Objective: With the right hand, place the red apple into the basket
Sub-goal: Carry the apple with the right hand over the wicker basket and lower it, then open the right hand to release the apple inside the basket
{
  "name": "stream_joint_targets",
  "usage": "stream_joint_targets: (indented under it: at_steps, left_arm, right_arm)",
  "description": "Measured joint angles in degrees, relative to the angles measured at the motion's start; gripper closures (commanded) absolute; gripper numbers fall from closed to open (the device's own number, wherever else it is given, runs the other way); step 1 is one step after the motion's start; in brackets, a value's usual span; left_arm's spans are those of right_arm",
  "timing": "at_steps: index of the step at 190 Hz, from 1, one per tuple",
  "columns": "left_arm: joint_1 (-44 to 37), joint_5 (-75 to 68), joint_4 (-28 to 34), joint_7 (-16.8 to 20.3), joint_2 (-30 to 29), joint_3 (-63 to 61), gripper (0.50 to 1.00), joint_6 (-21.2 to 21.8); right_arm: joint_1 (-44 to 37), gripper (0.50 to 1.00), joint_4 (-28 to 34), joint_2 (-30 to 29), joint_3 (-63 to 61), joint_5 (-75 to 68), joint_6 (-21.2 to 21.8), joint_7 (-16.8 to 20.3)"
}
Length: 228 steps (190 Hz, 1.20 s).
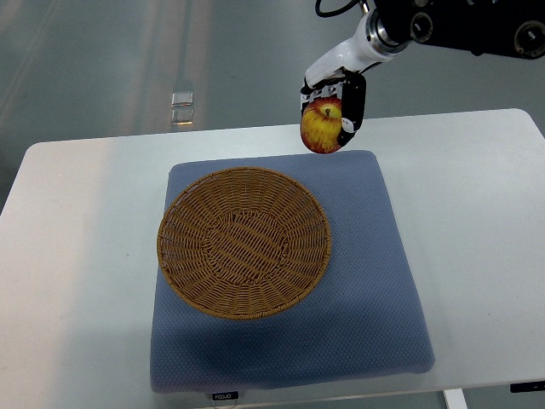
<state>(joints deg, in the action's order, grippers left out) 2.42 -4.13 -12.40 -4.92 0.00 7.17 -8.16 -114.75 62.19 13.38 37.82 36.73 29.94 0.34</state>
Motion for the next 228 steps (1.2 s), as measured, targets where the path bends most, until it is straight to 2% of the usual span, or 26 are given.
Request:
stream_joint_targets:
  at_steps: [14, 42, 58, 135, 175, 228]
  left_arm:
    - [0.0, 0.0, 0.0, 0.0, 0.0, 0.03, 0.5, 0.0]
    - [-0.02, 0.0, 0.13, -0.01, 0.0, 0.04, 0.5, 0.0]
    - [-0.02, 0.0, 0.18, 0.0, 0.0, 0.04, 0.5, 0.0]
    - [-0.02, 0.0, 0.2, -0.01, 0.0, -0.11, 0.5, -0.02]
    - [-0.02, 0.0, -0.04, 0.0, 0.0, -0.23, 0.5, -0.02]
    - [-0.01, 0.0, 0.07, -0.05, 0.0, -0.32, 0.5, -0.02]
  right_arm:
    - [0.14, 0.899, 0.22, -2.14, -0.25, -0.7, -0.78, -0.31]
    - [0.79, 0.899, 0.45, -10.63, -0.48, -1.45, -3.08, -1.28]
    - [1.02, 0.897, 0.03, -12.74, -0.64, -1.62, -3.72, -1.37]
    - [7.52, 0.891, -3.89, -13.39, -1.28, -2.23, -7.42, -1.31]
    - [12.16, 0.887, -4.04, -13.39, -1.35, -2.74, -13.33, -2.62]
    - [17.33, 0.877, -3.92, -13.39, -2.12, -2.43, -17.38, -3.87]
